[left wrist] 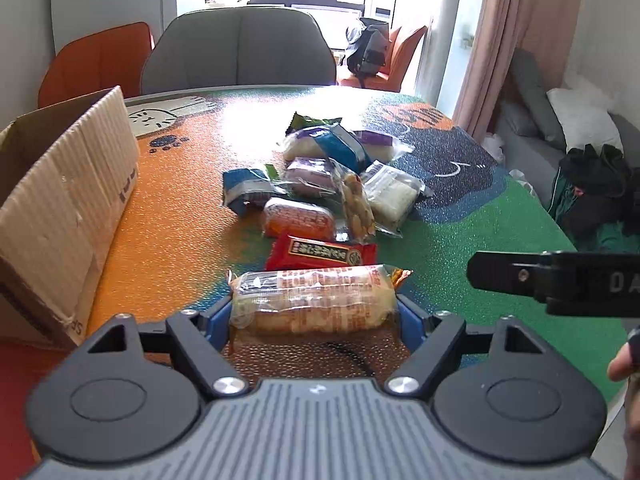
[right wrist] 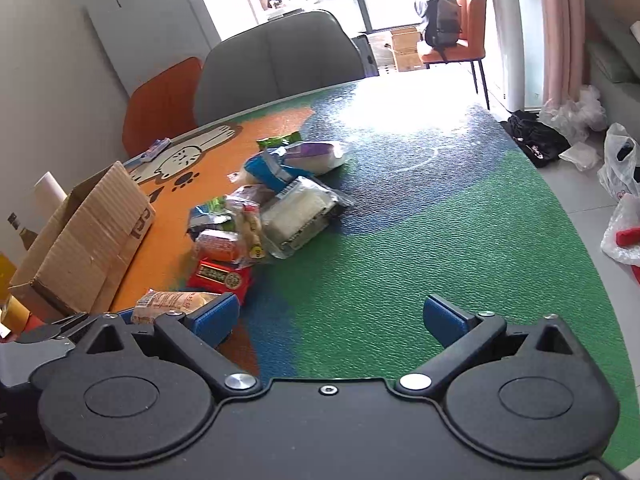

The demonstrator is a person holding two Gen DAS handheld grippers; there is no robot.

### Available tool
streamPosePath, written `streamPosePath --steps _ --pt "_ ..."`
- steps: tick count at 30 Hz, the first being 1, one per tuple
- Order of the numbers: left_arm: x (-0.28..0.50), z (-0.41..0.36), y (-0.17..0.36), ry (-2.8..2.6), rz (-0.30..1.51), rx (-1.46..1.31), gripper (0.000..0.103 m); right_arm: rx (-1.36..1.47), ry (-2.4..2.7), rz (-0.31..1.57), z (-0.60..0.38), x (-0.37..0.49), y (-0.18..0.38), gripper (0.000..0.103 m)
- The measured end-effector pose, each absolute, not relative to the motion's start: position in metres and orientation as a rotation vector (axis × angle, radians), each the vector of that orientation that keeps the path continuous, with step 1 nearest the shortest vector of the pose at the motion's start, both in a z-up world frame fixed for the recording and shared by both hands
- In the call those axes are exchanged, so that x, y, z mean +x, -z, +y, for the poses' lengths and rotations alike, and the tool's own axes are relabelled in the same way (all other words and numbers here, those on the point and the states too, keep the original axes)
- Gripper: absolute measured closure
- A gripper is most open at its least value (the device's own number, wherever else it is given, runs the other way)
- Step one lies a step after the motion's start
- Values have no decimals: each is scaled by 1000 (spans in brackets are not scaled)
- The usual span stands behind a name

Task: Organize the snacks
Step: 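Grasp the orange-wrapped cake bar with the left gripper, then lift the cake bar with the left gripper while the right gripper grasps a peanut packet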

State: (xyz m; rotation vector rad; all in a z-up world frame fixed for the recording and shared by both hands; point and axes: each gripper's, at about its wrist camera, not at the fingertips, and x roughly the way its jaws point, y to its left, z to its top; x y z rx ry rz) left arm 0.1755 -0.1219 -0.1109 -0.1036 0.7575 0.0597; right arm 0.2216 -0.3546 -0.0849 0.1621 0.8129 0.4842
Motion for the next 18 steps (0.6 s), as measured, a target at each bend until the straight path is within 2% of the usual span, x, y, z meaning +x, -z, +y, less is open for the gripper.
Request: streamPosePath --steps 4,6,11,14,18 --pt "174 -110 106 -70 750 -119 23 169 -521 813 -343 223 84 19" --pt "174 -104 104 -75 745 -127 23 172 -534 814 -338 224 83 23" --pt "176 -89 97 -84 736 -147 23 196 -553 816 -327 228 81 43" --pt "178 -79 93 -84 730 -161 23 209 -568 824 -320 232 81 51" --pt "180 -70 89 -82 723 -176 24 214 -581 826 -307 237 81 55"
